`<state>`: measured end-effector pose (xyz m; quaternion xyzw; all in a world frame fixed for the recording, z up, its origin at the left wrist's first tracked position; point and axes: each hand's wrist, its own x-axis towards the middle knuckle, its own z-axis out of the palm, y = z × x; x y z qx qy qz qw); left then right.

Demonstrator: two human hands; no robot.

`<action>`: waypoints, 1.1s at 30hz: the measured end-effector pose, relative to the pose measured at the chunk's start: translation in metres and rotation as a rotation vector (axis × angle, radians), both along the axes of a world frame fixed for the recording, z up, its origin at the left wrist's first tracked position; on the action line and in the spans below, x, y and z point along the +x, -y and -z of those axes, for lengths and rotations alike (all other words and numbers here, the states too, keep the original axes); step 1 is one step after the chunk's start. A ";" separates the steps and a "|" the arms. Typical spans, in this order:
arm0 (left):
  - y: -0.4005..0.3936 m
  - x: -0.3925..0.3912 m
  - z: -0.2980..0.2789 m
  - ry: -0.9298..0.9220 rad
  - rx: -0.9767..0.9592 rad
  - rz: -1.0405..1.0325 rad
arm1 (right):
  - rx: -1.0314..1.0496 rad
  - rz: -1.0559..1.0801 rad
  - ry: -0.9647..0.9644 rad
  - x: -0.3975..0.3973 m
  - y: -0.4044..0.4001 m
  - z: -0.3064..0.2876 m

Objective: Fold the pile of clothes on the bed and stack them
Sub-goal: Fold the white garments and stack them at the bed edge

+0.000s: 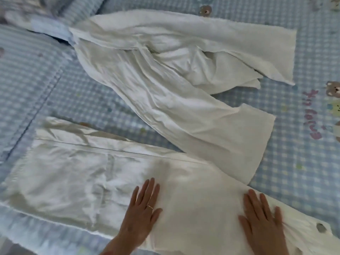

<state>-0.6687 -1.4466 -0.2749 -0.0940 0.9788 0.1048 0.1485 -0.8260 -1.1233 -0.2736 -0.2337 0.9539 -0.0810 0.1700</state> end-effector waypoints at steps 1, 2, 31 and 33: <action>0.021 0.017 -0.004 0.001 -0.011 -0.050 | -0.055 0.021 -0.021 -0.001 0.018 -0.010; 0.042 0.035 -0.008 0.022 -0.028 -0.064 | -0.100 0.018 -0.039 -0.002 0.040 -0.020; 0.414 0.159 -0.035 -0.432 0.402 -1.630 | -0.287 -0.244 0.205 0.015 0.704 -0.019; 0.422 0.148 -0.031 -0.375 0.433 -1.608 | -0.168 -0.278 0.280 0.006 0.712 -0.014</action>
